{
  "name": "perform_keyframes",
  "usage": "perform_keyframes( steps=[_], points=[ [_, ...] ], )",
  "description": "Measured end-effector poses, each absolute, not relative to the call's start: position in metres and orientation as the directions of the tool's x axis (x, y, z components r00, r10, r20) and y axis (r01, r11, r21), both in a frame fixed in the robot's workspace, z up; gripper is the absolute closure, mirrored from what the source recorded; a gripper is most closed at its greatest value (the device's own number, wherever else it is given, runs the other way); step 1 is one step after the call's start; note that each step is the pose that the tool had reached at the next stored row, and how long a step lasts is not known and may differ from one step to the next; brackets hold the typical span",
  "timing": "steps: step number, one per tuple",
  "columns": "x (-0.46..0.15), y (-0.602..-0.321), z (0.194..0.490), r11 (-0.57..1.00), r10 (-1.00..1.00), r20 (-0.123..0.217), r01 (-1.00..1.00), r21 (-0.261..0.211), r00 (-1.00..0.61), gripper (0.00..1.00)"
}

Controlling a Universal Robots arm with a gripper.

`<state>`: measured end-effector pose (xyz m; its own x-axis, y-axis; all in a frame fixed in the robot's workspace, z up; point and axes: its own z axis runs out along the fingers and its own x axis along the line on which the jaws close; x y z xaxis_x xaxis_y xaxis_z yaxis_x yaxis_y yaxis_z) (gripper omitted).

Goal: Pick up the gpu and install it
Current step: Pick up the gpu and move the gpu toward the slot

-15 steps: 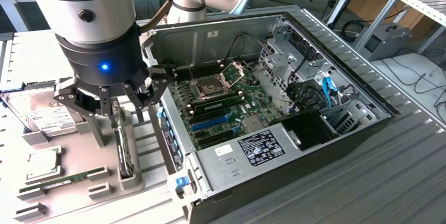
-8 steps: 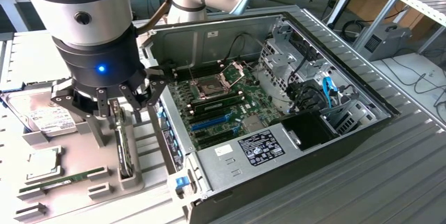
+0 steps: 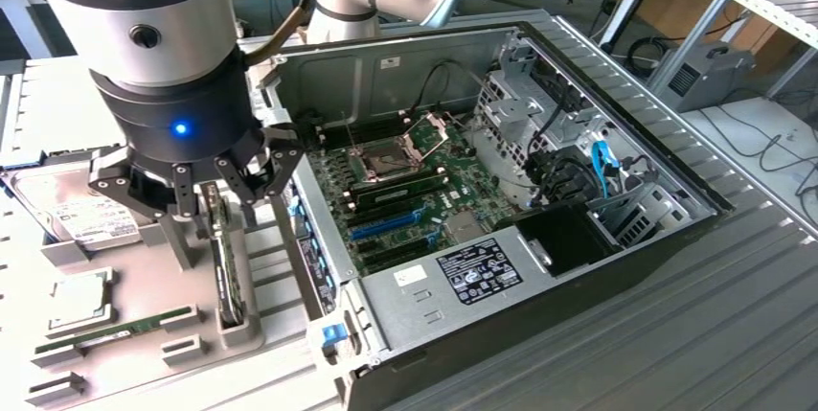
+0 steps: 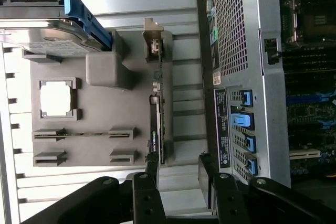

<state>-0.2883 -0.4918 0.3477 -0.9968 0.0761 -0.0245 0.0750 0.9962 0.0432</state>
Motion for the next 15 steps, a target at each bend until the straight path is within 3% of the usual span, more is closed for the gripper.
perform_keyframes(
  steps=[15],
  points=[
    [-0.2924,-0.4918,0.3443,0.996,0.076,-0.025,0.075,0.043,-0.997,0.56]
  ],
)
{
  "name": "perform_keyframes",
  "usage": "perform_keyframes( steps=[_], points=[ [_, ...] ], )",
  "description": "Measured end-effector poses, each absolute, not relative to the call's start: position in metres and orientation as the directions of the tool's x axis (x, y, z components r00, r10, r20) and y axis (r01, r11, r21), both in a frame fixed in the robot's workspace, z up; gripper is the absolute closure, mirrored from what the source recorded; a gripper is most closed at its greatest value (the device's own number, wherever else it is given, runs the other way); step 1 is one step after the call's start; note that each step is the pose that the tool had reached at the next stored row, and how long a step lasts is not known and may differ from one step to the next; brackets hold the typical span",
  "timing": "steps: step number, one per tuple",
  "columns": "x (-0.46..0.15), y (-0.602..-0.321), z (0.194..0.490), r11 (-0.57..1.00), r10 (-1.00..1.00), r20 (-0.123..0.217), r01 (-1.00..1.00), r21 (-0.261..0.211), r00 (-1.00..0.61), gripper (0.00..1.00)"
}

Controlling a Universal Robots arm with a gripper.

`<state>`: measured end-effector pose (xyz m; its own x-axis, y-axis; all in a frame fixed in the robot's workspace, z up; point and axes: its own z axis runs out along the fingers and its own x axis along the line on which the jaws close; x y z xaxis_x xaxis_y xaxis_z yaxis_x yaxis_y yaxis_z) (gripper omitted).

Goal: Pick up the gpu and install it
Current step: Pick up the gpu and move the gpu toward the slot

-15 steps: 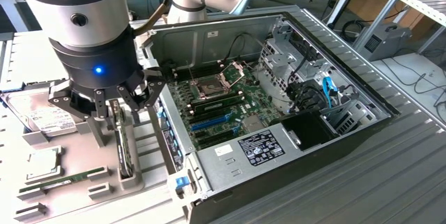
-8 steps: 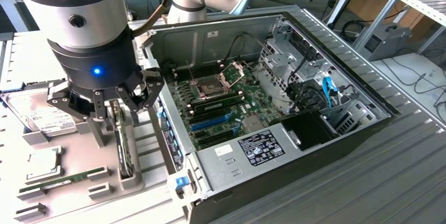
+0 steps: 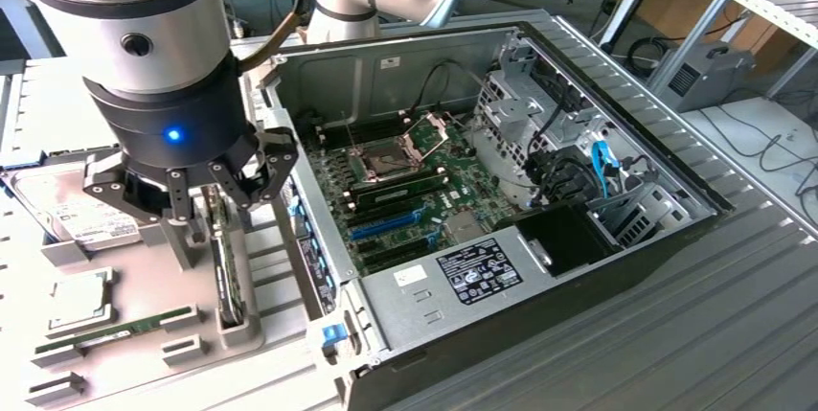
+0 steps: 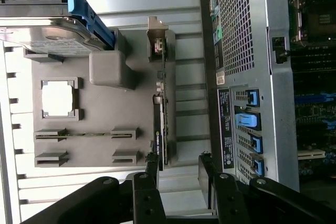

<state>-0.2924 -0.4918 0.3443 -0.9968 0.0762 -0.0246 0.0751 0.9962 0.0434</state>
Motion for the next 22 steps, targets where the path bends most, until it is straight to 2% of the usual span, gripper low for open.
perform_keyframes(
  steps=[22],
  points=[
    [-0.2960,-0.4918,0.3421,0.996,0.076,-0.025,0.075,0.043,-0.997,0.56]
  ],
)
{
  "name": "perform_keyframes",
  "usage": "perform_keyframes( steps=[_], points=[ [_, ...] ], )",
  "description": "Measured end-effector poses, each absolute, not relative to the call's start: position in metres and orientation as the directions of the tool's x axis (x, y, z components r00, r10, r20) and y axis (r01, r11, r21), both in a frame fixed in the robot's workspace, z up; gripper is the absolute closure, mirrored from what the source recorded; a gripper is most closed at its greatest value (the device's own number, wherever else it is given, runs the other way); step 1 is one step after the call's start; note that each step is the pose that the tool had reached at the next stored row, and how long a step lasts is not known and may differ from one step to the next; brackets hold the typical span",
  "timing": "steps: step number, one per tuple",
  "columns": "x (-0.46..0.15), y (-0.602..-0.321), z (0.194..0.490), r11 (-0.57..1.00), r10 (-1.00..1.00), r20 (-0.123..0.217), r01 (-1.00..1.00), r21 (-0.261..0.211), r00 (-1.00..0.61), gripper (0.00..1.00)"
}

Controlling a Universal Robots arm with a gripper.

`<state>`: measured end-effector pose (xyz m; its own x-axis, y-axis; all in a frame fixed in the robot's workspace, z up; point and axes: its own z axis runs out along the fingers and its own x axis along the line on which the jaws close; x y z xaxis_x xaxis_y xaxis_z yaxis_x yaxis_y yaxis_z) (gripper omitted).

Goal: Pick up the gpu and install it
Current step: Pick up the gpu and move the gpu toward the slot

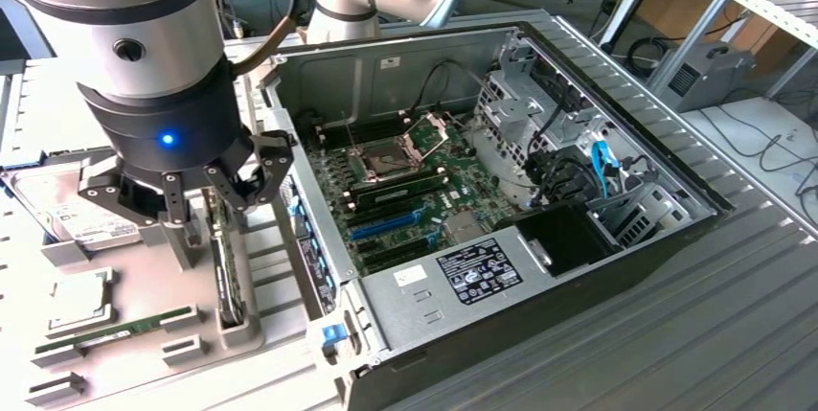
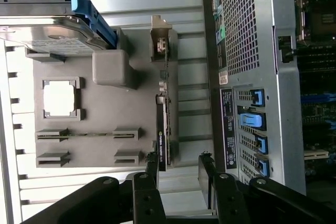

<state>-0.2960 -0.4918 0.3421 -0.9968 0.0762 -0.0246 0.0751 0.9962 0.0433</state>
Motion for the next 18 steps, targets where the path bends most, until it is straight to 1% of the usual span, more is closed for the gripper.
perform_keyframes(
  steps=[18],
  points=[
    [-0.3027,-0.4917,0.3398,0.996,0.076,-0.025,0.075,0.043,-0.997,0.56]
  ],
)
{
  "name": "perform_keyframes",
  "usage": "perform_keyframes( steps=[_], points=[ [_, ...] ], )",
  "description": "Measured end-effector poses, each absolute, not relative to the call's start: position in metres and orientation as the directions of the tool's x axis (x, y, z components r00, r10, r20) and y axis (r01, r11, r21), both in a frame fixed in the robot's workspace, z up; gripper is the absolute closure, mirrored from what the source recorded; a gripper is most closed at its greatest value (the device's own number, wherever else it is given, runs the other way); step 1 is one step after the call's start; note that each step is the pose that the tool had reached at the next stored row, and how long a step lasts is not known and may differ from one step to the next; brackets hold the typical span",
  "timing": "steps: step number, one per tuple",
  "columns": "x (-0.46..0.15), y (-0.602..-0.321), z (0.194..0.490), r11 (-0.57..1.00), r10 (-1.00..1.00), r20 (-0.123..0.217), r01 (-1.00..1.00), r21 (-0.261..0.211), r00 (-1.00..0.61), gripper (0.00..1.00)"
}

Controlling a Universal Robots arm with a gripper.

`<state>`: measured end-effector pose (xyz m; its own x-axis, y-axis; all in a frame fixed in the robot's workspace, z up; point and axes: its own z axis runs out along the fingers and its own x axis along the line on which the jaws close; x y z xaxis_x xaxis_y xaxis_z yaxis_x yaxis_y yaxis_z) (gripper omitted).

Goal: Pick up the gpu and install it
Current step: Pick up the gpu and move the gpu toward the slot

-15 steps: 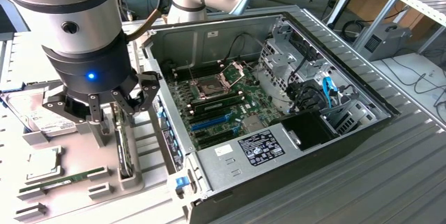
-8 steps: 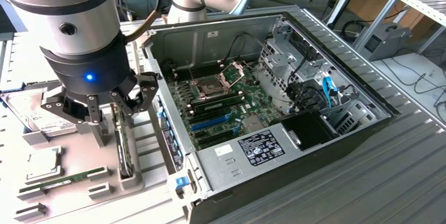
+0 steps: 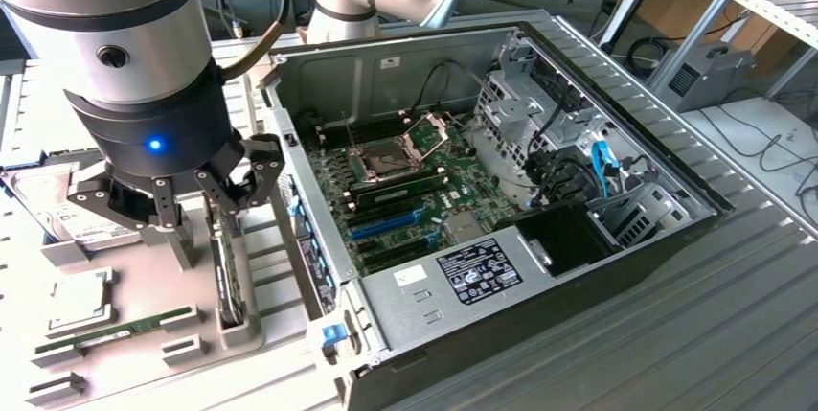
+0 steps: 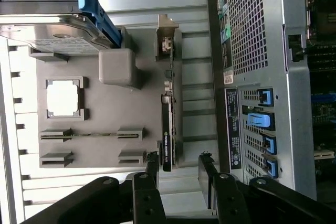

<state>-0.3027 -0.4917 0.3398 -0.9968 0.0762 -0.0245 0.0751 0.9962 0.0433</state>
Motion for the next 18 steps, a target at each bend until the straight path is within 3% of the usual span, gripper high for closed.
perform_keyframes(
  steps=[18],
  points=[
    [-0.3081,-0.4918,0.3381,0.996,0.076,-0.025,0.075,0.043,-0.997,0.56]
  ],
)
